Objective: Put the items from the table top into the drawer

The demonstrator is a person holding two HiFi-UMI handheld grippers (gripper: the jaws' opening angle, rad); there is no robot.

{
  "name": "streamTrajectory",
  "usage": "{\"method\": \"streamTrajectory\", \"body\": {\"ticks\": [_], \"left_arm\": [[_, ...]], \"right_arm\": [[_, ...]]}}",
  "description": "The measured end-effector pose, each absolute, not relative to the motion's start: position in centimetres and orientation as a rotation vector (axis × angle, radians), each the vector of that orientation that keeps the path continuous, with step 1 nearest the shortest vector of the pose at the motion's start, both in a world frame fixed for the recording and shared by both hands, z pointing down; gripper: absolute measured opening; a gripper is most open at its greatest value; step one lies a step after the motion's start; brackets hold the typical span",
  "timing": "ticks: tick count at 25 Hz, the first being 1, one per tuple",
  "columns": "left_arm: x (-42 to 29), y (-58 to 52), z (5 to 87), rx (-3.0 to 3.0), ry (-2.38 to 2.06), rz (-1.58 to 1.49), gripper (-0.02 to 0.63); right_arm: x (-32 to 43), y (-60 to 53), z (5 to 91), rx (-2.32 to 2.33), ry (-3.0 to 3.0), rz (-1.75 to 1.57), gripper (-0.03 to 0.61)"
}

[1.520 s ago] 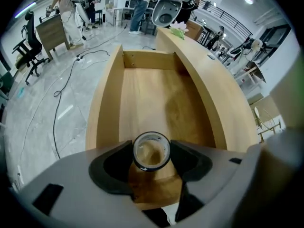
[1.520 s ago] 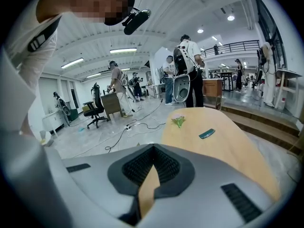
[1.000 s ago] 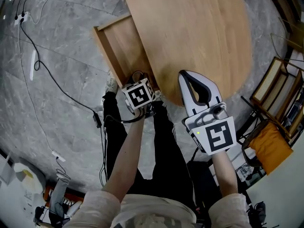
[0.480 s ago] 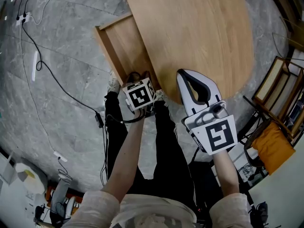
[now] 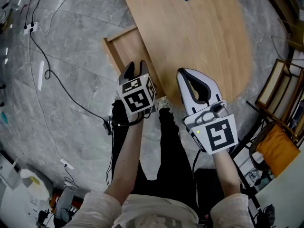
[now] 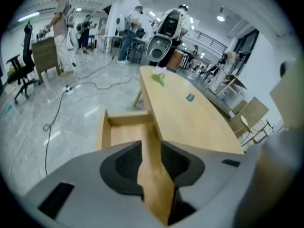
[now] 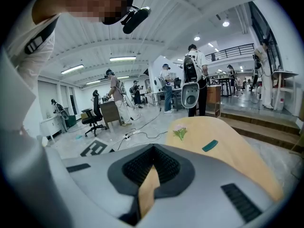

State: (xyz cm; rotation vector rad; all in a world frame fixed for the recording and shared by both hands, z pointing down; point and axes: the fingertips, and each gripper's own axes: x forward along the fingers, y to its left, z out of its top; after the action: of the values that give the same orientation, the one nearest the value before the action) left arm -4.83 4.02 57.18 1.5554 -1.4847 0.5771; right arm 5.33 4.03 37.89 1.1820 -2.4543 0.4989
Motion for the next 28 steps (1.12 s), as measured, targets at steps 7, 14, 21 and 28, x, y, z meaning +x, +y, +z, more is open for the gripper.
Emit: {"method": "streamTrajectory", "body": {"ticks": [7,14,21,28], "left_arm": [[-6.0,-2.8,43.2,1.853,-1.648,0.46,0.008],[-6.3,-4.1,37.2,1.932,-1.717,0.393,0.008],[-4.5,-4.8,36.4,1.896,-1.697,0.368,0.008],[-2.7,-7.3,34.2,1.914,-1.721,0.302,0.008]], "right_arm": [[4.7,0.8,35.2,1.325,-2.429,0.442,0.005],[4.2,-1.1,33.8,1.371,-2.443,0.412,0.005],[6.7,-3.3,34.3,1.43,-2.468,0.42,0.005],[7.3,-5.8,32.4,1.363,-2.48,0.306,0.005]]}}
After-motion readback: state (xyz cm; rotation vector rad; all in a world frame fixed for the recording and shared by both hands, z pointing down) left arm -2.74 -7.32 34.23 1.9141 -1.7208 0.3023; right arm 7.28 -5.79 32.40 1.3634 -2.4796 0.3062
